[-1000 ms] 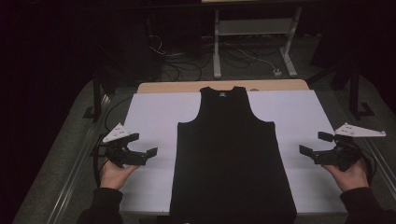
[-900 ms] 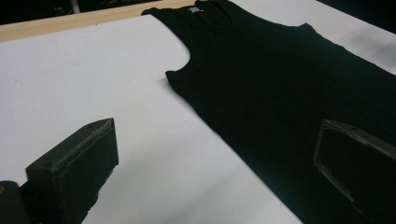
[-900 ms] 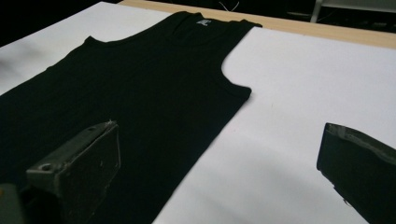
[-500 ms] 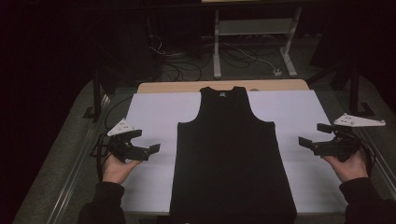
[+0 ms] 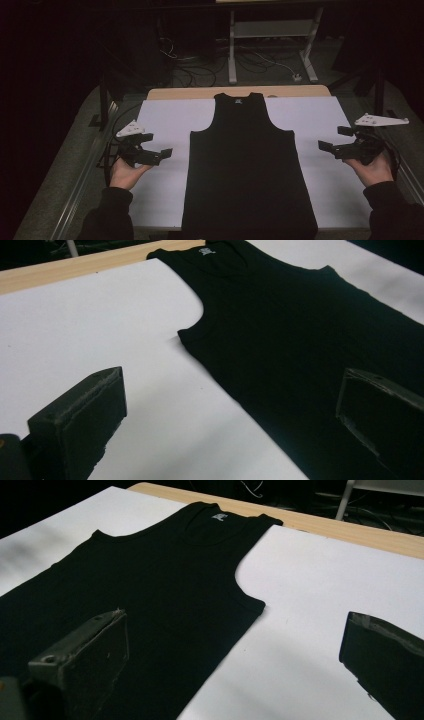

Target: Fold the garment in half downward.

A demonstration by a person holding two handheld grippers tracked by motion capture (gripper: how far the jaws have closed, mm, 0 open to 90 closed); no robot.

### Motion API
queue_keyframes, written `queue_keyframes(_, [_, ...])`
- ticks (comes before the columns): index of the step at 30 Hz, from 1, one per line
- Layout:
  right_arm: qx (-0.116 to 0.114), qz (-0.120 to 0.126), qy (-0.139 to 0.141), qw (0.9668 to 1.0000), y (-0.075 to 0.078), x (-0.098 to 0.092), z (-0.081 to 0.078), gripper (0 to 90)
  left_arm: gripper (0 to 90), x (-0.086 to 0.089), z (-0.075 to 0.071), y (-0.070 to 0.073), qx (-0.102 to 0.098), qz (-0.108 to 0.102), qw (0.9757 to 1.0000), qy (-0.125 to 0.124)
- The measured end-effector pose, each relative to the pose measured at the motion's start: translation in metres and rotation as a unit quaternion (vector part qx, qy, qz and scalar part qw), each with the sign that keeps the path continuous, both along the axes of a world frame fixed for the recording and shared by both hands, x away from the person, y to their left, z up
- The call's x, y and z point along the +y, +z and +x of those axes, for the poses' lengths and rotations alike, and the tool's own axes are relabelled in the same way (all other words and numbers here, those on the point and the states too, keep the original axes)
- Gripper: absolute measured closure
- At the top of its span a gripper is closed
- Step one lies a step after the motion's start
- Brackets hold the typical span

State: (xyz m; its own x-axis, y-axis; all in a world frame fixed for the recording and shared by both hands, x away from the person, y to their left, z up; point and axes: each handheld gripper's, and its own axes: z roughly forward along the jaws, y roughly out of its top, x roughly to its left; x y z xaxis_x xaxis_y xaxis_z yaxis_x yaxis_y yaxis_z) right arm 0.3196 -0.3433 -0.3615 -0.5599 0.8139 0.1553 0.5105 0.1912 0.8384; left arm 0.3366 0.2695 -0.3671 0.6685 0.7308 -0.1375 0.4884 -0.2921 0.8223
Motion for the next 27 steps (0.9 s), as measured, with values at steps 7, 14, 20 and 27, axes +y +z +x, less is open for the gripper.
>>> queue_keyframes(7, [0.008, -0.003, 0.007, 0.9999, 0.003, 0.001, 0.009, 0.0, 0.0, -0.001, 0.008, 0.008, 0.000, 0.007, 1.0000, -0.006])
queue_keyframes(14, [0.016, -0.008, 0.012, 0.9998, 0.013, 0.003, 0.018, 0.0, 0.0, -0.004, 0.016, 0.013, 0.005, 0.016, 0.9997, -0.015])
queue_keyframes(20, [0.021, -0.014, 0.019, 0.9995, 0.021, 0.005, 0.029, 0.0, 0.0, -0.008, 0.023, 0.017, 0.007, 0.020, 0.9995, -0.022])
queue_keyframes(27, [0.026, -0.020, 0.024, 0.9992, 0.027, 0.011, 0.042, 0.0, 0.0, -0.017, 0.031, 0.024, 0.013, 0.018, 0.9991, -0.035])
